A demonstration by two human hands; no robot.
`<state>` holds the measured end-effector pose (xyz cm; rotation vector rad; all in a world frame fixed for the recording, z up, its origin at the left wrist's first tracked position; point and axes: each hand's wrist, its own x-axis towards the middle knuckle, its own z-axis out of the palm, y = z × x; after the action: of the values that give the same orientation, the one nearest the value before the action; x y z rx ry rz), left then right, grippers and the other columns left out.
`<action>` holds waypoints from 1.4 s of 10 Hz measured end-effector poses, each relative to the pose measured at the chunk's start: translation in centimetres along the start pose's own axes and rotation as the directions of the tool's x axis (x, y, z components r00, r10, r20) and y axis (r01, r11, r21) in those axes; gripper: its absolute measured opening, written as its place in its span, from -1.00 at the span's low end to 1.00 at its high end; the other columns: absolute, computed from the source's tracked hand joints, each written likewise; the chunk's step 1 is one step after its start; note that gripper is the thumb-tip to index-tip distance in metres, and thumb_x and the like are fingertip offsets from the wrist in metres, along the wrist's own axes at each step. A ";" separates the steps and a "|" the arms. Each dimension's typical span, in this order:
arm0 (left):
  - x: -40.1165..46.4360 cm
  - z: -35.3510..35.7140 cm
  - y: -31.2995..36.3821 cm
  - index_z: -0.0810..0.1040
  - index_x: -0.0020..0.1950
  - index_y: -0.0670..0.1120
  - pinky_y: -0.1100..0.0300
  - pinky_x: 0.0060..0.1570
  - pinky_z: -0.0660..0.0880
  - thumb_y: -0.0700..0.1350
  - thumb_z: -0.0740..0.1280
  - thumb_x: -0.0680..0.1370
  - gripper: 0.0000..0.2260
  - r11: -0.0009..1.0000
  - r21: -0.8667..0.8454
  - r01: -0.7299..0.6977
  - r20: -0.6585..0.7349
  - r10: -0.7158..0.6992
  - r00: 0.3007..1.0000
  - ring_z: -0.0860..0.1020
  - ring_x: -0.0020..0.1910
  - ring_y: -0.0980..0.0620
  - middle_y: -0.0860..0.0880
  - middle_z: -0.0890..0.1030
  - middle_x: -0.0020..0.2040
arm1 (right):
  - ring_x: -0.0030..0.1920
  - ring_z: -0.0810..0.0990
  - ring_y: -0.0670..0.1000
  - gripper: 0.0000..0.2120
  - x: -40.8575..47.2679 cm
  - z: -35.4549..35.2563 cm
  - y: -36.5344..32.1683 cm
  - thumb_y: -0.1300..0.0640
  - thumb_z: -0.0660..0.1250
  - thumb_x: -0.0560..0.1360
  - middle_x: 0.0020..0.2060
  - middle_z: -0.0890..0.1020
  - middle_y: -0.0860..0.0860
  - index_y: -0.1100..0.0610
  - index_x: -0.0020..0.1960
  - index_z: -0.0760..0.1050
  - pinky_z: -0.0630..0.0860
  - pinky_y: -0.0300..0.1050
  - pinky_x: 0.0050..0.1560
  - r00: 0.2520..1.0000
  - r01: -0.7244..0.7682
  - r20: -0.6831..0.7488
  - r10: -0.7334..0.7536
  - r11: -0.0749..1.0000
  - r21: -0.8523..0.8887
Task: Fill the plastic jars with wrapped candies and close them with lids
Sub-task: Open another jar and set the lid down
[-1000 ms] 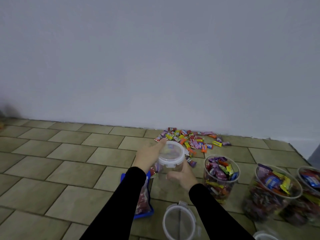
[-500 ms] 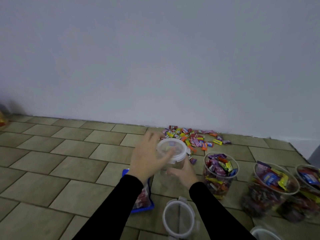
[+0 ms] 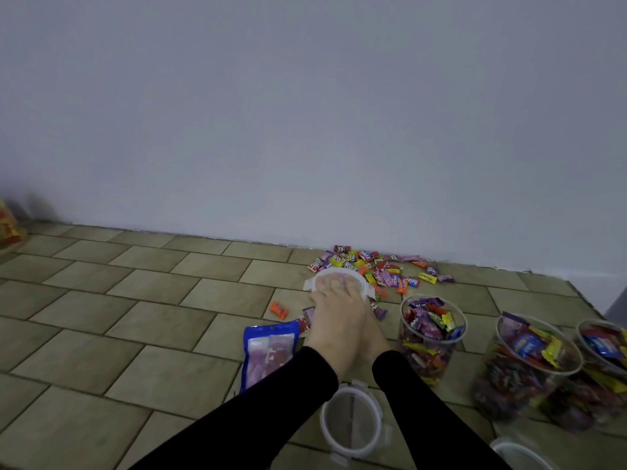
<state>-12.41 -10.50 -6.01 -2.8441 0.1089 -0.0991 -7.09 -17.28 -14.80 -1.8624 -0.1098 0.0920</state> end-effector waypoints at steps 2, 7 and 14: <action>0.2 -0.7 -0.1 -0.07 0.54 -0.31 -0.12 0.35 0.31 -0.16 0.08 0.66 -0.47 0.998 -0.052 -0.020 0.037 0.022 0.999 0.16 0.46 -0.35 -0.34 0.15 0.50 | 0.27 0.49 0.15 -0.68 0.8 0.4 1.8 0.35 0.16 0.58 0.24 0.52 0.19 0.37 0.33 0.35 0.35 -0.28 0.07 0.994 -0.104 -0.020 0.103 0.992 -0.074; 0.8 0.9 -7.2 0.32 0.44 -0.02 0.14 -0.21 0.27 -0.14 0.13 0.65 -0.66 0.843 -0.515 -0.156 -0.314 -0.016 0.949 0.52 -0.04 -0.14 -0.14 0.59 0.01 | 0.17 0.53 -0.01 -0.08 -1.4 0.9 0.3 0.19 0.55 -0.02 0.13 0.58 -0.02 0.00 0.31 0.35 0.50 -0.03 0.19 0.996 0.066 -0.073 -0.044 0.939 0.338; -0.4 13.7 -13.0 0.36 0.35 -0.27 0.08 0.01 0.44 -0.38 0.16 0.57 -0.66 -0.195 -0.950 0.246 0.295 -0.822 0.487 0.51 0.19 -0.23 -0.28 0.51 0.22 | 0.17 0.50 -0.12 -0.15 -2.0 3.2 0.2 0.04 0.53 0.01 0.18 0.52 -0.09 -0.01 0.28 0.36 0.40 -0.31 0.14 0.976 0.180 -0.163 -0.146 0.959 0.219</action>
<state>-10.88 5.88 -15.35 -3.5702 -1.9179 -1.5085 -9.42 -14.57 -15.92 -1.6133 -0.1454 -0.1412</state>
